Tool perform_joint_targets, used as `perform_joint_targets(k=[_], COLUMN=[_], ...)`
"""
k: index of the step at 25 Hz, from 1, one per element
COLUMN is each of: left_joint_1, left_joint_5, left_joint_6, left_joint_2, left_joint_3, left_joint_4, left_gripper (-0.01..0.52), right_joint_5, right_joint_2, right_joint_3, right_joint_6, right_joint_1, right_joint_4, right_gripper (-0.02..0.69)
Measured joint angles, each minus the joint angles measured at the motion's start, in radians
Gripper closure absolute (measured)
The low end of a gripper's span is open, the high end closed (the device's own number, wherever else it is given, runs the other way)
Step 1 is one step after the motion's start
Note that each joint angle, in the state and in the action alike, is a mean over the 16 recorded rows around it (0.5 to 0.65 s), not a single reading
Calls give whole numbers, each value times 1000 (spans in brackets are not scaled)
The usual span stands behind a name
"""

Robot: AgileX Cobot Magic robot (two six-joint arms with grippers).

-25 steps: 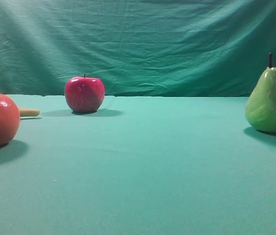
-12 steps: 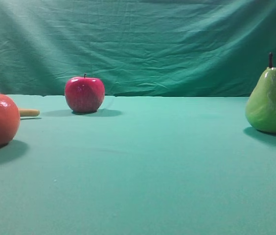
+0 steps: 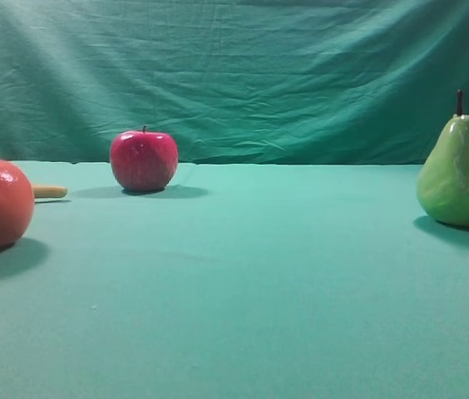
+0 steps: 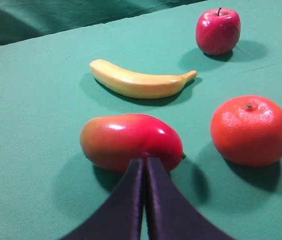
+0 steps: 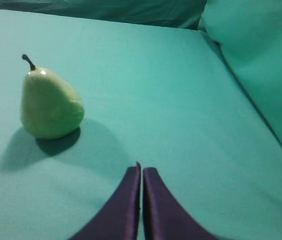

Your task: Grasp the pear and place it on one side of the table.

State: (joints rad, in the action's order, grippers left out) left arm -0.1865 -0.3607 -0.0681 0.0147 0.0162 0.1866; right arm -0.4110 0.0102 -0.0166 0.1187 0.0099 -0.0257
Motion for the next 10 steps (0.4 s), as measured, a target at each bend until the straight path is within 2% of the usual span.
perform_joint_targets(k=[10], left_joint_1=[0], left_joint_5=[0], left_joint_6=[0], left_joint_2=[0], left_joint_3=[0], left_joint_4=[0], left_gripper=[514], right_joint_5=[1], right_joint_2=[0], right_joint_3=[-3], right_joint_6=[0], right_joint_1=[0], right_joint_4=[0], right_gripper=[665])
